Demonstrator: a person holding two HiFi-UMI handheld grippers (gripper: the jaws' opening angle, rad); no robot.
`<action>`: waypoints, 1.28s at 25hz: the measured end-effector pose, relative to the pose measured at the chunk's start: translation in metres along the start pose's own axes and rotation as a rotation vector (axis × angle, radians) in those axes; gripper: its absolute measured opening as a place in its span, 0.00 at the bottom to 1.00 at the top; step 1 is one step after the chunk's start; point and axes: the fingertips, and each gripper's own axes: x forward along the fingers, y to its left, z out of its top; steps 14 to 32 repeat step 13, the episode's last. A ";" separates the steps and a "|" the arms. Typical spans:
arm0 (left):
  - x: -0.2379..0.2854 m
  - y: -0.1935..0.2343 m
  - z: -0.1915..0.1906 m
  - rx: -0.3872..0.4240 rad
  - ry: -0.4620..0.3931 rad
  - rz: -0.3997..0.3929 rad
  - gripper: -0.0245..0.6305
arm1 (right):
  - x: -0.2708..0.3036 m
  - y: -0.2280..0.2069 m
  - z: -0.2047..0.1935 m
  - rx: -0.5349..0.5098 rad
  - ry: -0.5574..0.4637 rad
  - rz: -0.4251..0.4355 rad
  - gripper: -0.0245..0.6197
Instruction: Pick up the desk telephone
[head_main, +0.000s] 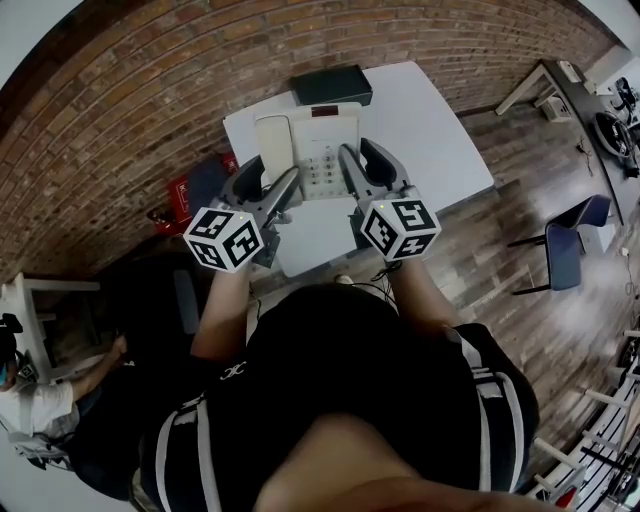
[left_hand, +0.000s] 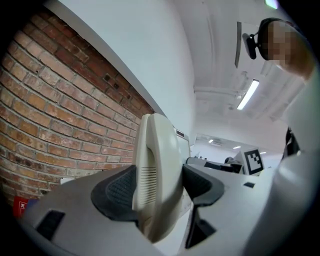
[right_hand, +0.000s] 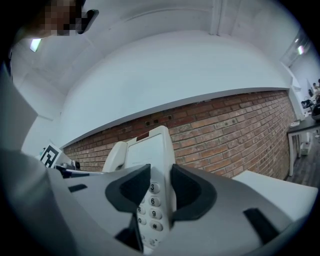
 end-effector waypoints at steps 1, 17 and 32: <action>0.000 -0.001 -0.001 -0.001 0.002 0.001 0.48 | -0.001 0.000 -0.001 0.002 0.001 0.000 0.22; 0.000 0.003 -0.008 -0.023 0.019 0.019 0.48 | 0.002 -0.002 -0.009 0.027 0.031 0.006 0.22; 0.000 0.003 -0.008 -0.023 0.019 0.019 0.48 | 0.002 -0.002 -0.009 0.027 0.031 0.006 0.22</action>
